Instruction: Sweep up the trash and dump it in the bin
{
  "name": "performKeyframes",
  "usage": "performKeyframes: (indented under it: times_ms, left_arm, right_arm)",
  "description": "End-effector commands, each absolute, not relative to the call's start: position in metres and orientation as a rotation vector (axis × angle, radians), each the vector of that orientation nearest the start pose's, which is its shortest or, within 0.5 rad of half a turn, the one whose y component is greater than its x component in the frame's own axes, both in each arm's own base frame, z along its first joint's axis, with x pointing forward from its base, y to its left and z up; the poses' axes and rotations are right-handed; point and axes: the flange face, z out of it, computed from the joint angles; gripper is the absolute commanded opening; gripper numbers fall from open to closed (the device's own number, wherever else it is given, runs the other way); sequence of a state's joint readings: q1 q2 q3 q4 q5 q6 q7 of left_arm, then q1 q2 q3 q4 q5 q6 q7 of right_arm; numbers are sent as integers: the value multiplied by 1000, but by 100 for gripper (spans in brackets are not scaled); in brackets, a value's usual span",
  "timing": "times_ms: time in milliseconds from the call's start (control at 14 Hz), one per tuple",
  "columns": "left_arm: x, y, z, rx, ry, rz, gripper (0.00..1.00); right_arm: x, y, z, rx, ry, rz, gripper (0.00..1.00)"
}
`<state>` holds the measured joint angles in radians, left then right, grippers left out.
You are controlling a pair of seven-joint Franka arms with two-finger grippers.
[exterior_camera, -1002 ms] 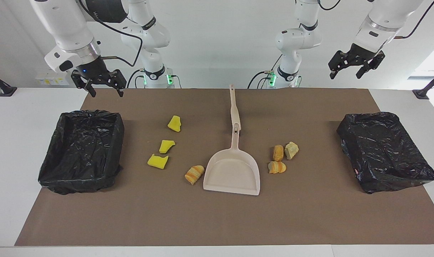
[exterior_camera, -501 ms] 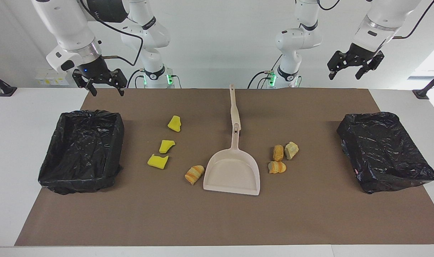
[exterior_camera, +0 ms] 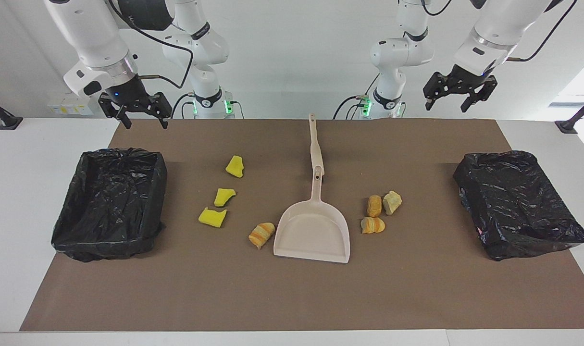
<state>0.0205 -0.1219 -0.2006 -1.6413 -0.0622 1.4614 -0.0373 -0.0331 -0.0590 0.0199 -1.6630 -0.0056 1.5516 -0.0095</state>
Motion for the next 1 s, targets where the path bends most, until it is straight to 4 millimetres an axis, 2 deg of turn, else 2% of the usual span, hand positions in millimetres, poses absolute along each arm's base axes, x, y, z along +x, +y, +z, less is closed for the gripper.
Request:
performKeyframes:
  times_ms: [0,72,215,358,572,716,930]
  left_arm:
    - [479,-136,624,-3171,303,129,100]
    - [473,-156,614,-3165,319,138,100]
    - [454,-208,587,-3163,244,127,100]
    - [431,-249,563,-3166,286,86,100]
    - [401,-279,527,-3179,377,139,100]
    - [383,-302,501,-3185,364,132,100]
    - [344,-342,440,-3190,287,115,100]
  right_arm:
    - [524,-5,612,-3130,37,67,100]
    - [523,-5,611,-3130,34,70,100]
    - [522,-5,610,-3130,34,74,100]
    - [520,-5,610,-3130,34,72,100]
    - [519,-6,608,-3130,34,79,100]
    - [517,-6,606,-3130,30,86,100]
    - [513,-5,602,-3130,27,103,100]
